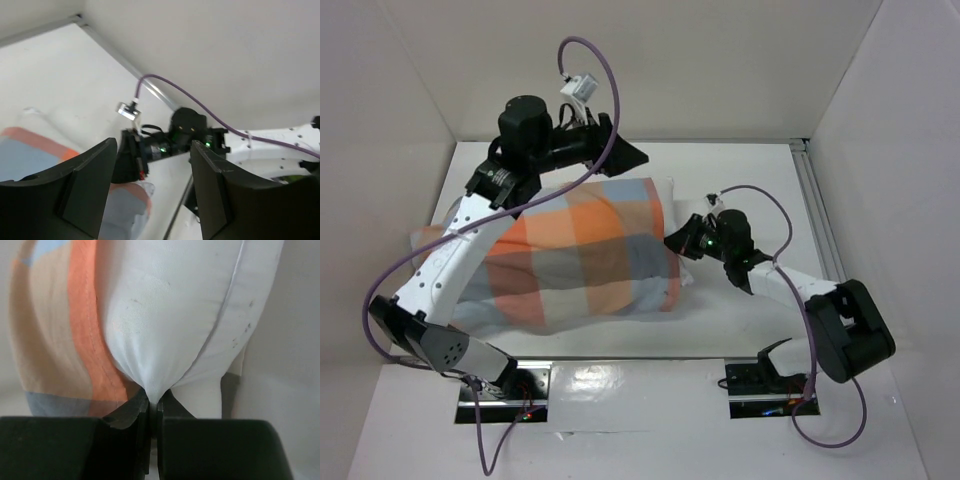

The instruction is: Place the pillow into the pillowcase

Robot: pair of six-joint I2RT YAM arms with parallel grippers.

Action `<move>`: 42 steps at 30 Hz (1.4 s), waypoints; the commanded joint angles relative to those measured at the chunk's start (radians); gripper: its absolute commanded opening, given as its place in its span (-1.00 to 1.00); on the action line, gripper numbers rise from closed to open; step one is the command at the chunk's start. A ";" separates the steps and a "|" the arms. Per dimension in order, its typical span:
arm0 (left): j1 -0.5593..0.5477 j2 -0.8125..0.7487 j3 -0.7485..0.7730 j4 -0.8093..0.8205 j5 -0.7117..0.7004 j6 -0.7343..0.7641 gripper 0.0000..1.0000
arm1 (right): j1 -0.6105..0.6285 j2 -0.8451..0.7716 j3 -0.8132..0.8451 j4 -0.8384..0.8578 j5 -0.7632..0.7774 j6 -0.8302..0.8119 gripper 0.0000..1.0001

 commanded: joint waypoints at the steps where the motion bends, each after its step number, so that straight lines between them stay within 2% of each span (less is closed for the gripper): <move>1: 0.011 0.008 0.003 -0.131 -0.124 0.086 0.46 | 0.068 -0.044 -0.022 -0.048 0.048 -0.088 -1.00; 4: 0.011 0.008 -0.018 -0.164 -0.187 0.098 0.46 | 0.156 0.045 -0.006 -0.011 0.048 -0.089 -1.00; 5: 0.011 0.008 -0.018 -0.185 -0.233 0.086 0.46 | 0.217 0.081 0.058 -0.011 0.007 -0.128 -1.00; 7: 0.011 0.008 -0.028 -0.240 -0.337 0.077 0.46 | 0.269 0.167 0.144 -0.109 -0.008 -0.185 -1.00; 8: 0.002 0.008 -0.028 -0.313 -0.454 0.077 0.46 | 0.304 0.178 0.228 -0.168 0.010 -0.264 -0.99; 9: 0.002 0.008 -0.028 -0.358 -0.526 0.066 0.46 | 0.305 0.178 0.258 -0.299 0.057 -0.295 -0.77; 10: 0.002 -0.022 -0.040 -0.398 -0.599 0.052 0.49 | 0.305 0.140 0.270 -0.346 0.108 -0.317 -0.44; 11: 0.002 -0.051 -0.095 -0.414 -0.665 0.023 0.52 | 0.290 0.108 0.271 -0.385 0.199 -0.357 0.05; 12: 0.002 -0.088 -0.129 -0.450 -0.796 -0.006 0.59 | 0.268 0.071 0.255 -0.419 0.244 -0.368 0.50; 13: 0.002 -0.131 -0.170 -0.451 -0.851 -0.035 0.63 | 0.244 -0.002 0.246 -0.472 0.278 -0.378 0.92; 14: 0.002 -0.229 -0.263 -0.451 -0.932 -0.092 0.63 | 0.183 -0.034 0.246 -0.500 0.321 -0.388 1.00; 17: 0.002 -0.401 -0.433 -0.460 -1.017 -0.197 0.63 | 0.086 -0.122 0.257 -0.568 0.366 -0.409 1.00; 21: 0.002 -0.480 -0.561 -0.523 -1.078 -0.325 0.63 | 0.035 -0.106 0.332 -0.523 0.355 -0.420 1.00; 22: 0.002 -0.492 -0.581 -0.523 -1.078 -0.340 0.66 | 0.026 -0.023 0.365 -0.507 0.334 -0.420 1.00; 24: 0.002 -0.492 -0.647 -0.523 -1.078 -0.402 0.69 | 0.013 0.112 0.552 -0.506 0.225 -0.454 1.00; 25: 0.002 -0.468 -0.664 -0.508 -1.060 -0.414 0.69 | 0.013 0.193 0.638 -0.572 0.193 -0.467 1.00; 26: 0.002 -0.454 -0.699 -0.482 -1.046 -0.414 0.69 | 0.013 0.353 0.719 -0.589 0.155 -0.480 1.00; 27: 0.002 -0.440 -0.716 -0.463 -1.046 -0.442 0.69 | 0.013 0.426 0.858 -0.600 0.048 -0.492 1.00; 28: 0.002 -0.428 -0.733 -0.448 -1.046 -0.442 0.69 | 0.013 0.491 0.914 -0.600 0.017 -0.492 1.00; 29: 0.002 -0.400 -0.747 -0.437 -1.046 -0.442 0.66 | 0.013 0.593 0.951 -0.576 -0.011 -0.477 1.00; 32: 0.011 -0.360 -0.790 -0.368 -1.005 -0.424 0.42 | 0.038 0.756 1.076 -0.538 -0.144 -0.463 0.96; 33: 0.011 -0.351 -0.790 -0.350 -0.996 -0.423 0.26 | 0.047 0.795 1.112 -0.539 -0.180 -0.463 0.89; 34: 0.011 -0.342 -0.790 -0.330 -0.985 -0.404 -0.16 | 0.056 0.828 1.164 -0.555 -0.221 -0.474 0.75; 35: 0.021 -0.330 -0.790 -0.275 -0.967 -0.375 -0.40 | 0.056 0.870 1.180 -0.568 -0.255 -0.474 0.05; 36: 0.021 -0.302 -0.775 -0.261 -0.953 -0.339 -0.70 | 0.070 0.870 1.180 -0.559 -0.302 -0.483 -0.34; 37: 0.030 -0.285 -0.759 -0.244 -0.925 -0.309 -1.00 | 0.070 0.854 1.107 -0.539 -0.288 -0.472 -0.74; 38: 0.030 -0.265 -0.743 -0.221 -0.904 -0.270 -1.00 | 0.070 0.787 1.044 -0.457 -0.266 -0.451 -1.00; 39: 0.030 -0.242 -0.694 -0.192 -0.888 -0.221 -1.00 | 0.056 0.736 0.971 -0.384 -0.236 -0.391 -1.00; 40: 0.030 -0.190 -0.669 -0.170 -0.840 -0.188 -1.00 | 0.041 0.687 0.805 -0.314 -0.225 -0.347 -1.00; 41: 0.030 -0.156 -0.638 -0.153 -0.813 -0.155 -1.00 | 0.023 0.584 0.725 -0.178 -0.215 -0.308 -1.00; 42: 0.030 -0.123 -0.603 -0.153 -0.795 -0.138 -1.00 | 0.001 0.535 0.656 -0.133 -0.205 -0.275 -1.00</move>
